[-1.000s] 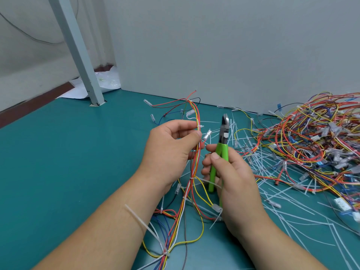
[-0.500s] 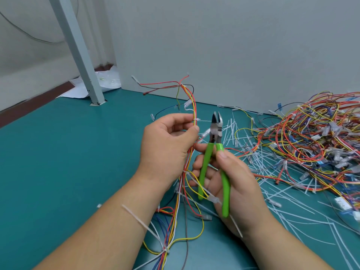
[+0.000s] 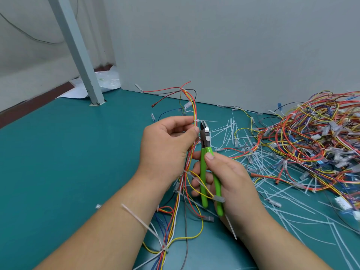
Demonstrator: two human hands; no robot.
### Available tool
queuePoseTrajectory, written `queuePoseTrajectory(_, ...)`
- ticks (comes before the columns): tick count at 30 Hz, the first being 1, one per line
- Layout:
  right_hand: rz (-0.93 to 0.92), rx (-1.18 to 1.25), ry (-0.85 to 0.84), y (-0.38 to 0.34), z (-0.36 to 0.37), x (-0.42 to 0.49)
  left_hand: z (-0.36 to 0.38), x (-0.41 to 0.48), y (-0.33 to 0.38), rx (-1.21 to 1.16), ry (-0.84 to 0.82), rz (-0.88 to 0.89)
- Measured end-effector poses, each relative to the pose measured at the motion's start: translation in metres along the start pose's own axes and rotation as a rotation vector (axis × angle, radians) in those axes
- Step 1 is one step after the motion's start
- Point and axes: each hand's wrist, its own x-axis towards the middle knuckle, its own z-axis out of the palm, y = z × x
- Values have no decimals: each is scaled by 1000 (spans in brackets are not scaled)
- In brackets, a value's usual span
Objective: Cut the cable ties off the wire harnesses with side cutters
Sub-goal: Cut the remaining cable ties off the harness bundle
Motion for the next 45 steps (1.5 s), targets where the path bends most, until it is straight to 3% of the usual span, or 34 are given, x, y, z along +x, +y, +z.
queuePoseTrajectory(45,-138,-244,41,7,-2,4,-3,2,-1,59,-33,-18)
